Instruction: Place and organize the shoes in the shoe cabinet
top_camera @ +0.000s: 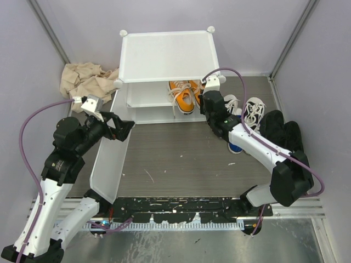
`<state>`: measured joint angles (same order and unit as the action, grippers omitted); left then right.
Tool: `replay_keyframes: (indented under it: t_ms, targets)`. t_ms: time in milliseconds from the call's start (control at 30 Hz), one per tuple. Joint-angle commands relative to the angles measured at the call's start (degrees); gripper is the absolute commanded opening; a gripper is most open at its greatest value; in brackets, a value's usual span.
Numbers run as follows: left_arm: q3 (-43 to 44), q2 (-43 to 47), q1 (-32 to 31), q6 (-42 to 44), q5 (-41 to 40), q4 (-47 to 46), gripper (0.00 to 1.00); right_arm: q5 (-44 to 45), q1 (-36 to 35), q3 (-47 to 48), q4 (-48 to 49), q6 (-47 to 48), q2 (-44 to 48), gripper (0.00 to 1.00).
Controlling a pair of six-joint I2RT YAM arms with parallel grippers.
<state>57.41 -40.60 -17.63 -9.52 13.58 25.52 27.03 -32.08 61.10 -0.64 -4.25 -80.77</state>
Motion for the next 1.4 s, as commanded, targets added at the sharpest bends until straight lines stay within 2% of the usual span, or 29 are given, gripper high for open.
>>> replay_keyframes:
  t_ms: [0,467,767,1200,1367]
  targets:
    - [-2.1,-1.5,0.1,-0.3,-2.5,7.3,0.98,5.1,0.5,2.5,10.4,3.3,1.2,0.01]
    - [-2.6,-1.9,0.1,-0.2,-2.3,7.2,0.98,5.2,2.5,5.2,19.7,6.9,-8.2,0.01]
    - [-3.0,-1.9,0.1,0.0,-2.6,7.3,0.98,2.7,2.9,7.5,19.9,6.1,-8.2,0.01]
    - [-3.3,-2.9,0.1,0.2,-3.0,7.3,0.98,4.3,4.2,5.0,30.5,10.5,-12.2,0.01]
    - [-3.4,-3.3,0.1,0.3,-3.0,7.4,0.98,3.8,5.2,5.1,31.6,10.5,-13.9,0.01]
